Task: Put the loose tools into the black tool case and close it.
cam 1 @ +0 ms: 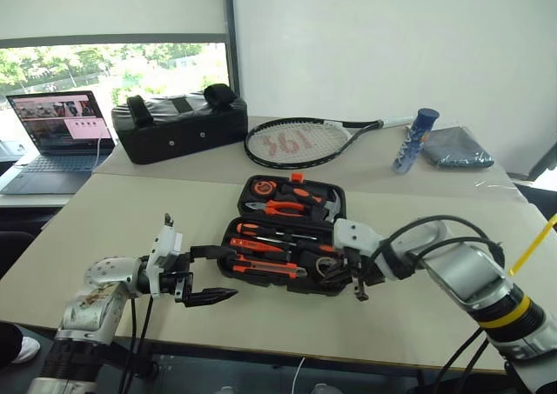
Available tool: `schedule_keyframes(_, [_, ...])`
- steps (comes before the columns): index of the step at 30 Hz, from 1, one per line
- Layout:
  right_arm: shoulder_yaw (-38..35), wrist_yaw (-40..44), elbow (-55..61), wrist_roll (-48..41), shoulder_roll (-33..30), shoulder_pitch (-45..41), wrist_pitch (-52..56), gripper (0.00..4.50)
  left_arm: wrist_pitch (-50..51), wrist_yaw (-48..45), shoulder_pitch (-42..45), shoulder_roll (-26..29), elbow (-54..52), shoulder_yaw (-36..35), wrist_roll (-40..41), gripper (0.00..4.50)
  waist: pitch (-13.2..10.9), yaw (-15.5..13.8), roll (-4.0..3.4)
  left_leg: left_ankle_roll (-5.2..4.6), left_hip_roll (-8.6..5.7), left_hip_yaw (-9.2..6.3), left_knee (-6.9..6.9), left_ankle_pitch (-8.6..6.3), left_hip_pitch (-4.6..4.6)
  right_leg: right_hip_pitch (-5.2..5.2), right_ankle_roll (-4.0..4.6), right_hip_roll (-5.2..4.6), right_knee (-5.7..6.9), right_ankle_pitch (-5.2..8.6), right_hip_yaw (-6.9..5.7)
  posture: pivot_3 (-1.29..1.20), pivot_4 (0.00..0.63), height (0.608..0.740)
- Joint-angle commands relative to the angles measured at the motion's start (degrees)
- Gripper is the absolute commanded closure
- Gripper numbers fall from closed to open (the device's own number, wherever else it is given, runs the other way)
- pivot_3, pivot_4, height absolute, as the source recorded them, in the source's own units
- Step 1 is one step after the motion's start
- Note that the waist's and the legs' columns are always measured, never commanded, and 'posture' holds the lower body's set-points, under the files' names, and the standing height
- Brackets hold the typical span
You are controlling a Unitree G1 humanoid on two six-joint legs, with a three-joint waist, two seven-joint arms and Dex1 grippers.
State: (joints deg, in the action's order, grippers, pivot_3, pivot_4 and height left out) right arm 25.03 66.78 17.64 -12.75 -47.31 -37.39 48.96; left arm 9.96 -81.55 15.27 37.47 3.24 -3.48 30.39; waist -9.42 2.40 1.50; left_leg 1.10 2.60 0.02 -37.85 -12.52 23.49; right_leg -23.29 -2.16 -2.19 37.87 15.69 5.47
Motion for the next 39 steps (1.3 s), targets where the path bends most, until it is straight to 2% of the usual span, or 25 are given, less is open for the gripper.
schedule_keyframes(1, [0.62, -0.48, -1.04, 1.57, -0.68, -0.68, -0.04, 4.42, -0.62, 0.12, -0.08, 0.88, -1.25, -0.87, 0.22, 0.0, 0.0, 0.01, 0.0, 0.0, 0.0, 0.0, 0.0, 0.0, 0.0, 0.0, 0.0, 0.0, 0.0, 0.0, 0.0, 0.0, 0.15, 0.74])
schedule_keyframes(6, [1.53, 0.6, -0.55, 0.98, -1.29, -0.83, 1.03, 4.42, -0.48, 0.46, -0.29, 1.26, -1.58, -1.02, 0.23, 0.0, 0.0, -0.18, 0.01, 0.0, -0.01, 0.0, 0.0, 0.0, 0.0, 0.01, 0.0, -0.01, 0.0, 0.0, 0.0, 0.0, 0.15, 0.74])
schedule_keyframes(7, [1.49, 0.73, -0.41, 0.83, -1.21, -0.87, 0.92, 3.7, -0.5, 0.57, -0.18, 1.29, -1.5, -1.04, 0.2, 0.0, 0.0, -0.24, 0.01, 0.0, -0.01, -0.01, 0.0, 0.0, 0.01, 0.01, 0.0, -0.01, -0.02, 0.0, -0.01, 0.0, 0.15, 0.74])
schedule_keyframes(8, [0.73, 0.07, -0.44, 0.61, -0.56, -0.91, 0.66, 3.54, -0.52, 0.64, -0.08, 1.31, -1.4, -1.05, 0.2, 0.0, 0.0, -0.26, 0.01, 0.0, -0.01, -0.01, 0.0, 0.0, 0.01, 0.02, -0.01, -0.01, -0.03, 0.0, -0.01, 0.0, 0.15, 0.74])
schedule_keyframes(13, [-4.55, 1.1, 0.61, -2.67, -0.81, -2.21, -0.65, 1.84, -0.24, 1.55, 0.12, 1.46, -0.55, -1.4, 0.11, 0.0, -0.01, -0.11, 0.02, 0.0, 0.0, -0.01, 0.02, 0.0, 0.01, 0.0, 0.0, -0.01, -0.04, 0.0, -0.02, 0.0, 0.15, 0.74])
schedule_keyframes(17, [-14.55, 4.73, 1.24, -10.41, -1.17, 0.76, -4.34, 0.46, -0.1, 4.34, 0.55, 1.71, 1.74, -2.95, -0.34, 0.0, -0.02, -0.08, 0.03, 0.0, 0.0, -0.02, 0.02, 0.0, 0.01, 0.01, 0.0, -0.01, -0.02, 0.0, -0.02, 0.0, 0.15, 0.74])
schedule_keyframes(19, [-21.15, 6.82, 0.67, -14.0, -1.48, 5.91, -8.89, 0.46, -0.41, 6.13, 1.42, 1.91, 4.62, -5.08, -0.01, 0.0, -0.03, -0.09, 0.05, 0.0, 0.0, -0.02, 0.02, 0.0, 0.0, 0.02, 0.0, -0.01, -0.02, 0.0, -0.03, 0.0, 0.15, 0.74])
schedule_keyframes(21, [-25.29, 5.2, -0.99, -13.49, -1.41, 11.37, -12.77, 0.46, -0.99, 7.75, 2.32, 2.22, 7.91, -6.98, -0.14, 0.0, -0.05, -0.31, 0.15, 0.0, 0.01, -0.1, 0.02, 0.0, 0.0, 0.09, -0.01, 0.0, -0.1, 0.0, -0.12, 0.0, 0.15, 0.74])
schedule_keyframes(24, [-27.93, 3.37, -5.76, -8.6, -2.19, 20.44, -22.82, 1.25, -3.78, 10.5, 3.8, 2.93, 14.04, -8.32, -3.16, 0.79, -0.07, -0.6, 0.19, -0.01, -0.02, -0.11, 0.01, 0.0, 0.01, 0.14, -0.01, -0.04, -0.16, 0.0, -0.14, 0.0, 0.15, 0.74])
schedule_keyframes(26, [-29.38, 0.28, -9.37, -6.04, -0.58, 24.15, -29.08, 1.86, -5.59, 13.78, 5.34, 2.88, 17.65, -8.08, -6.19, 1.39, -0.08, -0.64, 0.21, 0.0, -0.04, -0.08, 0.01, 0.0, -0.02, 0.16, -0.03, -0.05, -0.17, -0.01, -0.12, 0.0, 0.15, 0.74])
schedule_keyframes(28, [-29.6, -3.77, -13.19, -3.1, 1.74, 25.16, -35.78, 2.55, -6.33, 17.33, 7.49, 2.02, 20.25, -7.01, -8.82, 2.13, -0.11, -0.57, 0.24, 0.0, -0.07, 0.0, 0.02, 0.0, -0.05, 0.12, -0.03, -0.08, -0.13, -0.01, -0.04, 0.0, 0.15, 0.74])
schedule_keyframes(30, [-29.04, -6.59, -16.18, -0.64, 3.53, 25.29, -40.3, 3.08, -7.33, 20.88, 9.79, 0.55, 22.46, -5.96, -11.31, 2.66, -0.12, -0.29, 0.25, 0.01, -0.06, -0.02, 0.01, 0.01, -0.06, 0.1, -0.04, -0.04, -0.07, -0.02, -0.02, 0.0, 0.15, 0.74])
schedule_keyframes(34, [-27.12, -13.46, -23.18, 4.77, 8.26, 22.01, -48.86, 4.47, -6.63, 25.22, 13.45, -2.5, 25.04, -2.98, -15.31, 4.07, -0.13, 0.07, 0.27, 0.04, -0.08, 0.0, 0.0, 0.04, -0.16, 0.16, -0.05, -0.03, 0.05, -0.03, 0.02, 0.0, 0.15, 0.74])
schedule_keyframes(35, [-26.27, -14.45, -24.57, 5.92, 9.09, 21.21, -49.01, 4.5, -6.6, 26.06, 14.2, -3.35, 25.56, -2.25, -16.06, 4.49, -0.13, 0.2, 0.27, 0.05, -0.09, 0.0, 0.0, 0.04, -0.16, 0.13, -0.05, -0.03, 0.08, -0.03, 0.04, 0.0, 0.15, 0.74])
schedule_keyframes(39, [-23.65, -17.47, -27.45, 8.46, 12.47, 18.34, -49.93, 4.5, -4.79, 25.42, 16.4, -5.39, 26.12, 0.9, -17.45, 4.49, -0.13, 0.17, 0.27, 0.04, -0.08, -0.02, 0.01, 0.04, -0.13, 0.1, -0.02, -0.01, 0.11, -0.04, 0.04, 0.0, 0.15, 0.74])
